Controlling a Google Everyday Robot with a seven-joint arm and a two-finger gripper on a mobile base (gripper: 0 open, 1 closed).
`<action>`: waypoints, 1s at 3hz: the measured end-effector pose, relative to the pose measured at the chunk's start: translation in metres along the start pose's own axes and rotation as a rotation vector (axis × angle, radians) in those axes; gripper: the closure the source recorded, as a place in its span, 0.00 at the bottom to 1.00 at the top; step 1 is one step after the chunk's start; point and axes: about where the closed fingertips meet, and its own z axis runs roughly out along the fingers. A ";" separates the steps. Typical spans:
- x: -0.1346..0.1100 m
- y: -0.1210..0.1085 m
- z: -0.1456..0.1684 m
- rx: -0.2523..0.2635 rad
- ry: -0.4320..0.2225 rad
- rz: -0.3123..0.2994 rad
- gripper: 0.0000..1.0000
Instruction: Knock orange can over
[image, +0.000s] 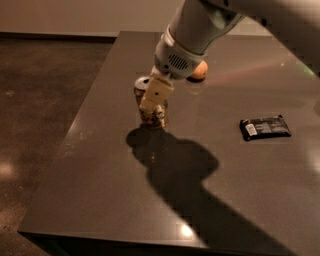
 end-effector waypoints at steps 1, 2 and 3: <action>0.029 -0.018 -0.016 0.024 0.152 0.013 1.00; 0.057 -0.030 -0.025 0.042 0.267 0.011 1.00; 0.073 -0.036 -0.025 0.052 0.372 -0.011 1.00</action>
Offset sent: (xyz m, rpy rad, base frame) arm 0.0220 -0.1057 -0.0080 -0.4059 0.0381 -0.0614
